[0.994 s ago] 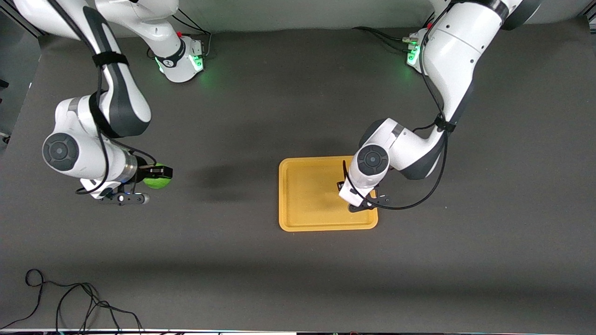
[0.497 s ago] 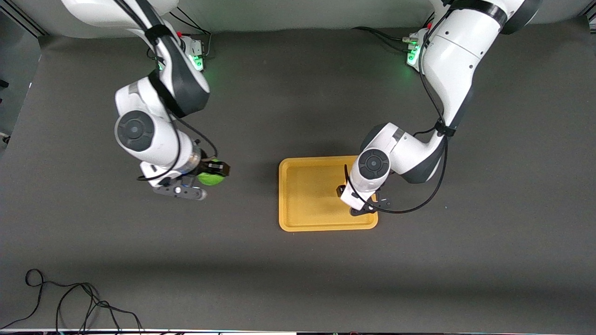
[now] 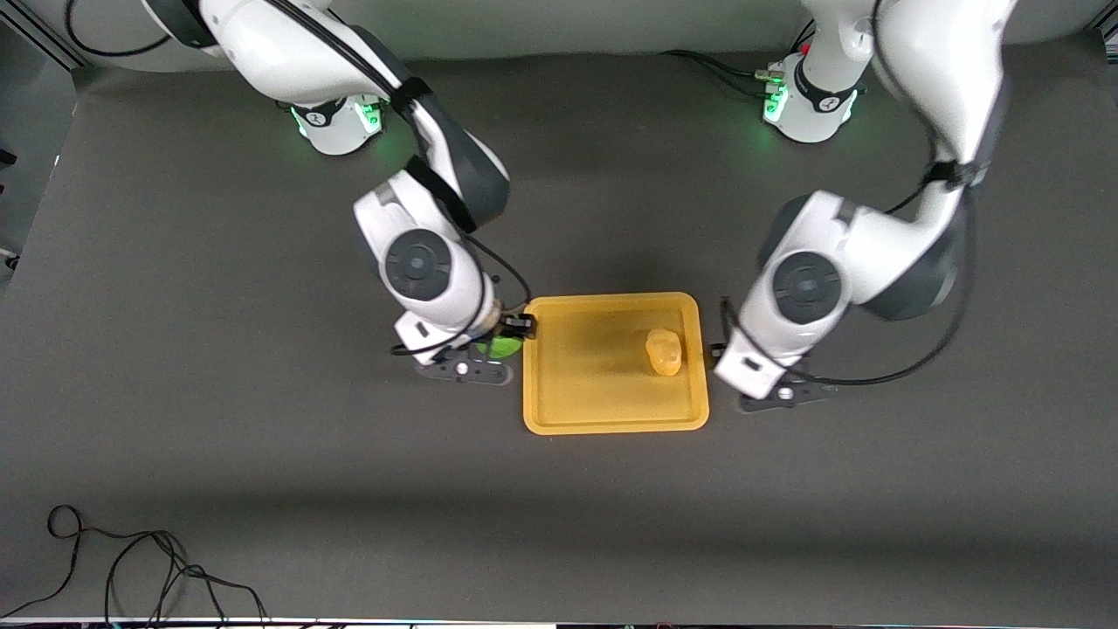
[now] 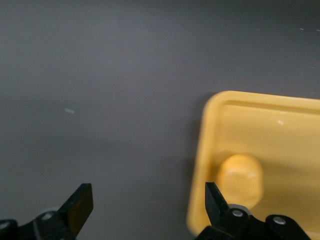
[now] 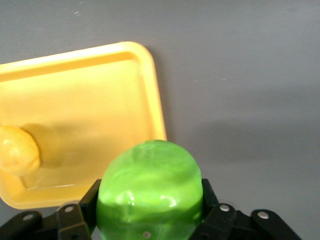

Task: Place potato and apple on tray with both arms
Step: 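Carry the apple to the tray with the right gripper while the left gripper withdraws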

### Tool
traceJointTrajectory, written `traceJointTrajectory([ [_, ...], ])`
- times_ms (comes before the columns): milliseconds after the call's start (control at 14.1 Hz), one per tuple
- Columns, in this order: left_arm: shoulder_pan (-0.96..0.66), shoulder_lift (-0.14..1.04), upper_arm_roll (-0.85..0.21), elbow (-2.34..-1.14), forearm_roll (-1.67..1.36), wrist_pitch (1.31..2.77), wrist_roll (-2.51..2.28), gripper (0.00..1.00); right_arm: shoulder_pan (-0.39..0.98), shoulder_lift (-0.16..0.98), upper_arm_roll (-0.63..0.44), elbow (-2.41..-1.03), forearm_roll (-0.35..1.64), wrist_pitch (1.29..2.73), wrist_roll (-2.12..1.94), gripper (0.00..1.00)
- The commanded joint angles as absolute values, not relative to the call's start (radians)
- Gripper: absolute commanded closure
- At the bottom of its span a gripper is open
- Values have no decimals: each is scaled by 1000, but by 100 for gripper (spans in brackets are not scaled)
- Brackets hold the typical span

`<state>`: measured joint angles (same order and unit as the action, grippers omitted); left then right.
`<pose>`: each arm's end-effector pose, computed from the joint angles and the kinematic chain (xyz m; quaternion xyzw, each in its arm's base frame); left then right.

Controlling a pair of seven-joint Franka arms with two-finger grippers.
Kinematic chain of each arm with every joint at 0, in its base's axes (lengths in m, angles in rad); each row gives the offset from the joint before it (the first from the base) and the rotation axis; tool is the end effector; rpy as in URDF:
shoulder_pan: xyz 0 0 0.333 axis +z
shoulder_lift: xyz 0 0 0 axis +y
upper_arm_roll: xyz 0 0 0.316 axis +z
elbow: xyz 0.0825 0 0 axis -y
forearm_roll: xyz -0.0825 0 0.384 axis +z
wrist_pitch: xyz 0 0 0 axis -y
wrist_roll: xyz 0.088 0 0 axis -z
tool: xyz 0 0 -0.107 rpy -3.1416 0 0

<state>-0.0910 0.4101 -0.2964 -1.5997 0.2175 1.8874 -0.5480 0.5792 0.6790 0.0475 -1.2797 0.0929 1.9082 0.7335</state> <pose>0.6235 -0.2126 0.3943 -0.9966 -0.0495 0.0263 0.0609 0.5937 0.4281 0.3478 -0.9952 0.0746 0.0561 0.0298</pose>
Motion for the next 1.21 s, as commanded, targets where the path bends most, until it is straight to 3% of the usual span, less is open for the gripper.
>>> traceJointTrajectory([
  [0,45,301,-304,-1635,172,1806,-261,0,638,805,37,-1144,107,1995,791,56],
  [426,208,118,-299,-1641,106,1750,-9,0,765,1000,21,-1066,54,2181,905,60],
  [781,224,22,-299,-1646,63,1703,15,0,755,1006,20,-1103,2,2178,900,60],
  [1135,225,12,-298,-1644,61,1704,15,0,738,1015,18,-1098,6,2184,905,59],
])
